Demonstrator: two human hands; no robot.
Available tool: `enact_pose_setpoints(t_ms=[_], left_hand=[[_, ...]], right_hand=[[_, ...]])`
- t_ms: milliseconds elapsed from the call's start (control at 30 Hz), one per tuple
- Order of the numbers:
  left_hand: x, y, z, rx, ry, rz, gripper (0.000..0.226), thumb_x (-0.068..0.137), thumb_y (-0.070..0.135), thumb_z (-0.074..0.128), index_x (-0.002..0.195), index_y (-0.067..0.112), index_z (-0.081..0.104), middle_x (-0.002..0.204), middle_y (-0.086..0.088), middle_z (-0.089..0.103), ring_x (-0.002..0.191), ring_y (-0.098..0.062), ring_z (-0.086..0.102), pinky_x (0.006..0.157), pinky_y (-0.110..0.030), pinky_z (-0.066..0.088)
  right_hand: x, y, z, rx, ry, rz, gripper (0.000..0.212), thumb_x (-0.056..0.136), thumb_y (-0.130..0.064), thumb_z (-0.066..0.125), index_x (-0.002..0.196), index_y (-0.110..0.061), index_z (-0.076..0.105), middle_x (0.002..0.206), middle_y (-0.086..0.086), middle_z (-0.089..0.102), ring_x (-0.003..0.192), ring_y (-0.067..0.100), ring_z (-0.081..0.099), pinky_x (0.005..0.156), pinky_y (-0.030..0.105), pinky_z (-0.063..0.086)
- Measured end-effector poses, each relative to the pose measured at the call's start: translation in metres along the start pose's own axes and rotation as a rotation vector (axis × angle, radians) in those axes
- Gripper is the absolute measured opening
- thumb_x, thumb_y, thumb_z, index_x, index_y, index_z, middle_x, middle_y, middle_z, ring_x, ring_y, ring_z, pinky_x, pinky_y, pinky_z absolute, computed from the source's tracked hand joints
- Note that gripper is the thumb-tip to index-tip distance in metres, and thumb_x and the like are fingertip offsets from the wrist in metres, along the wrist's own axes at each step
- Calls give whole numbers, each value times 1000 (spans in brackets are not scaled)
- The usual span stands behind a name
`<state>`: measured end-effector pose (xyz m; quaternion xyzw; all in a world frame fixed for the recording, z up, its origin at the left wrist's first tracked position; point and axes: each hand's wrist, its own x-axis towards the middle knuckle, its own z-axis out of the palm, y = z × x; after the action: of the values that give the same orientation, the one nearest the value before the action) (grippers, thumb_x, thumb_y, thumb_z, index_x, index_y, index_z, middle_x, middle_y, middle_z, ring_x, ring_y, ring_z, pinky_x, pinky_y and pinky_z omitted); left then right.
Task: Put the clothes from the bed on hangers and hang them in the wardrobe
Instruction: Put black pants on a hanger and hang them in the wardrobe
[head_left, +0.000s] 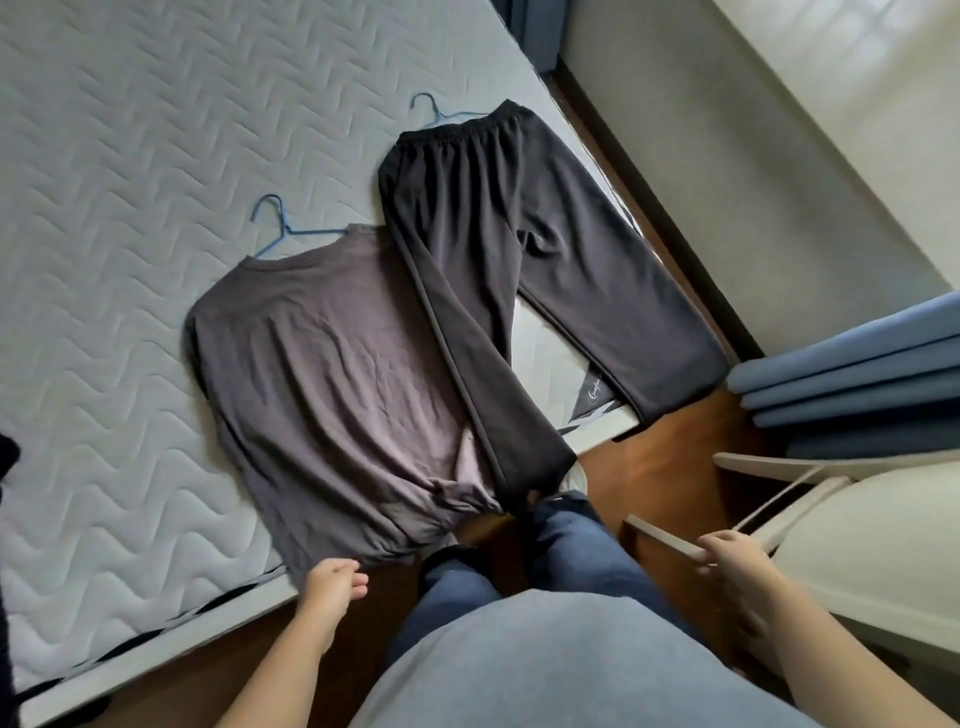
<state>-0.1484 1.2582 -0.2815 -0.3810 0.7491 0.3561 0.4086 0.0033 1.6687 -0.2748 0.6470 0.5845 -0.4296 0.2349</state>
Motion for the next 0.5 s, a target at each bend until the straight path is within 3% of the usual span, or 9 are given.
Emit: enact_pose_setpoints(t_ms=[67,233,300,400,500], left_hand=[[-6,4,13,20,20,32,25,94,9,38,109,-4,55,94,-18,60,65,-17,54,57,-23,32],[-20,33,64,-52,102,-3,26,94,7,40,111,-7,54,92,-22,60,61,-21,53,57,-24,34],[-32,53,101,-110,113,-44,25,95,8,39,109,-6,53,88,-21,62,58,-22,58,59,-25,42],[-62,95,178,-114,13,-64,20,95,8,37,91,-2,54,76,-13,56,57,-19,51,50,-25,33],[-91,154,245,109,-80,193,25,93,6,39,71,10,49,69,-8,53,60,-20,48,48,-23,35]], right_hand=[[11,-17,-7,7,-26,-30,19,95,-10,41,108,1,51,88,19,61,63,24,53,55,27,38],[59,-73,-39,-63,-116,-134,23,94,-8,43,108,8,52,71,14,58,61,23,52,57,30,43],[76,-99,-66,-132,-156,-186,20,94,-9,43,106,3,53,79,14,60,61,19,53,51,24,39],[105,-134,-116,-206,-160,-242,18,95,-10,41,107,-2,53,92,15,59,62,14,52,46,21,34],[134,-154,-161,-234,-145,-204,23,95,-12,42,111,1,53,84,13,59,63,18,54,50,24,37]])
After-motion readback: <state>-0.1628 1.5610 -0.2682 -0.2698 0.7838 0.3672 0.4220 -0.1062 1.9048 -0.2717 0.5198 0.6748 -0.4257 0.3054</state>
